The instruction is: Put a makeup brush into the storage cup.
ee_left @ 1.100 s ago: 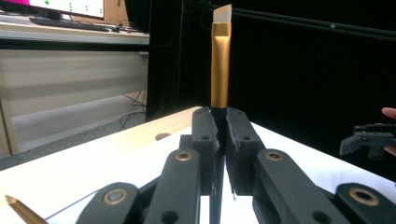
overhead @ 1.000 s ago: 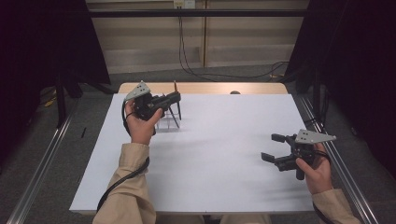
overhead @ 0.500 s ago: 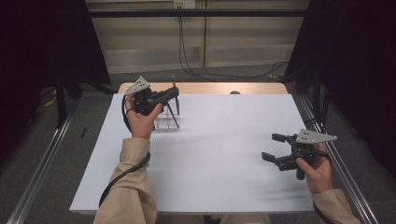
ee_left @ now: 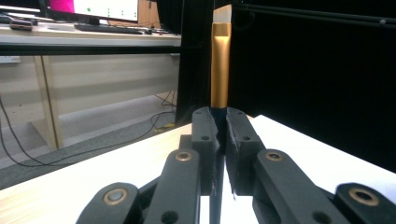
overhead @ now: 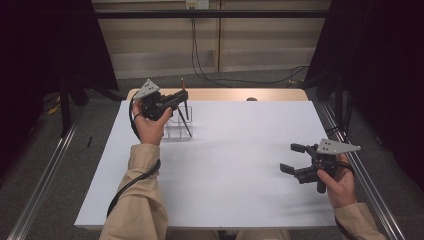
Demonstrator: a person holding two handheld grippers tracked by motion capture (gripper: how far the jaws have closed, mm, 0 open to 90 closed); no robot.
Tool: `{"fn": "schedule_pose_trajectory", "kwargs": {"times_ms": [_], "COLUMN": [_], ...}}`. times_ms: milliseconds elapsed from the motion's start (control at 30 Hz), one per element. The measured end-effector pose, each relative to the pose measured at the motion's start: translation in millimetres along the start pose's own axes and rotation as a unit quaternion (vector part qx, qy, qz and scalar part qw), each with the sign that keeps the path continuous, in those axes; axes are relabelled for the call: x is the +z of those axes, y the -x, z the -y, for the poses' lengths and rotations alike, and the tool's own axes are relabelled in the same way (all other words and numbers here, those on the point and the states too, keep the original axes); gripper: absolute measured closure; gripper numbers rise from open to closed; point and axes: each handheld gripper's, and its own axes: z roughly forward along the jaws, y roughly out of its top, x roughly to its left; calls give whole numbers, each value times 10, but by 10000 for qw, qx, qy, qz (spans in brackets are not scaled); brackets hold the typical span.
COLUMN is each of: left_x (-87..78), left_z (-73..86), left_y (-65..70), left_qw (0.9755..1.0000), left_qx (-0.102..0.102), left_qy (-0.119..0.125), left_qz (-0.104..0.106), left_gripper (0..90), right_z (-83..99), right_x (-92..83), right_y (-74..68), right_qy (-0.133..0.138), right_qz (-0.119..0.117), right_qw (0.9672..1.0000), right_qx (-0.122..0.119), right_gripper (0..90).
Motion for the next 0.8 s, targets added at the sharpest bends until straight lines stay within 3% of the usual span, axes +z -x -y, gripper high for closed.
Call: {"fn": "schedule_pose_trajectory", "kwargs": {"times_ms": [533, 800], "left_x": [27, 35], "left_z": [79, 124], "left_y": [-130, -141], "left_qw": [9990, 9989], "left_qx": [183, 191], "left_qy": [-165, -211], "left_qz": [-360, -385], "left_gripper": [834, 834], "right_z": [6, 9], "right_x": [13, 12], "right_y": [8, 11], "right_qy": [18, 8], "right_qz": [-54, -52], "right_qw": [10000, 10000], "right_qx": [24, 37], "right_gripper": [82, 81]}}
